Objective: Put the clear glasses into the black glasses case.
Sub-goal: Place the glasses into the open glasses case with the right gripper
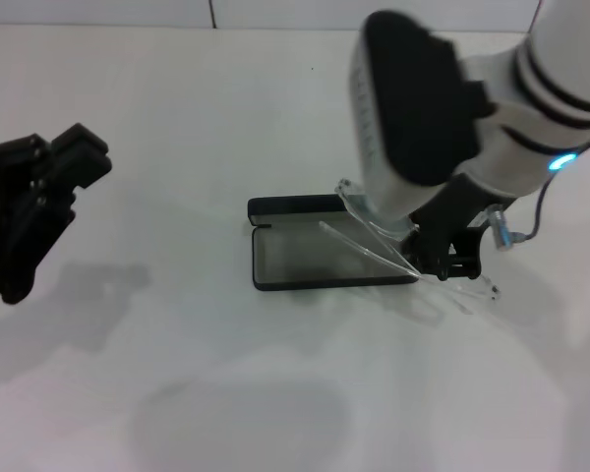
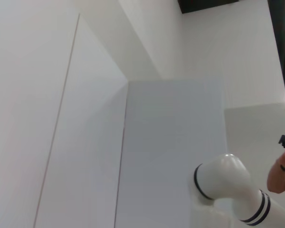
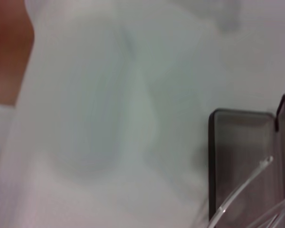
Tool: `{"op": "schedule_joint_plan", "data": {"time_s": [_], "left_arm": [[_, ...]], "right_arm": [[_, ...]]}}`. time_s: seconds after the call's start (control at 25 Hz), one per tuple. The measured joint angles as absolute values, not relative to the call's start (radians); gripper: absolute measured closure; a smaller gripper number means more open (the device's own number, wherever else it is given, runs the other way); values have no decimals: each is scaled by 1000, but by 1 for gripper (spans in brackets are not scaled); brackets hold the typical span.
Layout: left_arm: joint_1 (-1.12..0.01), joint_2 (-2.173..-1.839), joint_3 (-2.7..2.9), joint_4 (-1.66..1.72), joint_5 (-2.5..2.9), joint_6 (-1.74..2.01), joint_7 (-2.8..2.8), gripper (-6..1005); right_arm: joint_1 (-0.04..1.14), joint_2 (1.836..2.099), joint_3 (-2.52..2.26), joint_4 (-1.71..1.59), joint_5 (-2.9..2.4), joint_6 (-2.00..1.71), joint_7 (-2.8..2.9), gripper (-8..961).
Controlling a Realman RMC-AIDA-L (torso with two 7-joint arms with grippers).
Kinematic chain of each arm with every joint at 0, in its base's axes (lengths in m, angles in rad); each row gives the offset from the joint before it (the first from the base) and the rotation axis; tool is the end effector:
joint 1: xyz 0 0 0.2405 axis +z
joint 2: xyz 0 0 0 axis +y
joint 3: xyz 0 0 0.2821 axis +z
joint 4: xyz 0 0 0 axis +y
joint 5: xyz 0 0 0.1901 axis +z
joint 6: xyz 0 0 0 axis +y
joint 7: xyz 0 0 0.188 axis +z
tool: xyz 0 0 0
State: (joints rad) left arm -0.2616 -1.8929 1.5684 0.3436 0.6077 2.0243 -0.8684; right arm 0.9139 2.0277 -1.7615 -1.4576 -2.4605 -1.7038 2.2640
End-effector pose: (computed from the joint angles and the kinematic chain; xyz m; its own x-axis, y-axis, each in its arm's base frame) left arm -0.2360 0.2362 0.0427 0.3213 -0.0922 0.9425 0.2815 -0.9410 -0.1880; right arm 0.1078 0.3409 -0.0842 0.8238 0.1824 0.5368 0.2237 -0.9746 -0.0121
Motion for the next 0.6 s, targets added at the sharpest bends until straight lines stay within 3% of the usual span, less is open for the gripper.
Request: {"op": "schedule_joint_plan", "data": {"time_s": [0.28, 0.6], "left_arm": [[-237, -1894, 1566, 343, 609, 2028, -863, 911], [-232, -1889, 1543, 344, 607, 2029, -871, 911]], "right_arm": [[1036, 2028, -1938, -1321, -2513, -1612, 2282, 858], [1039, 2028, -2027, -1335, -2521, -1570, 2261, 858]]}}
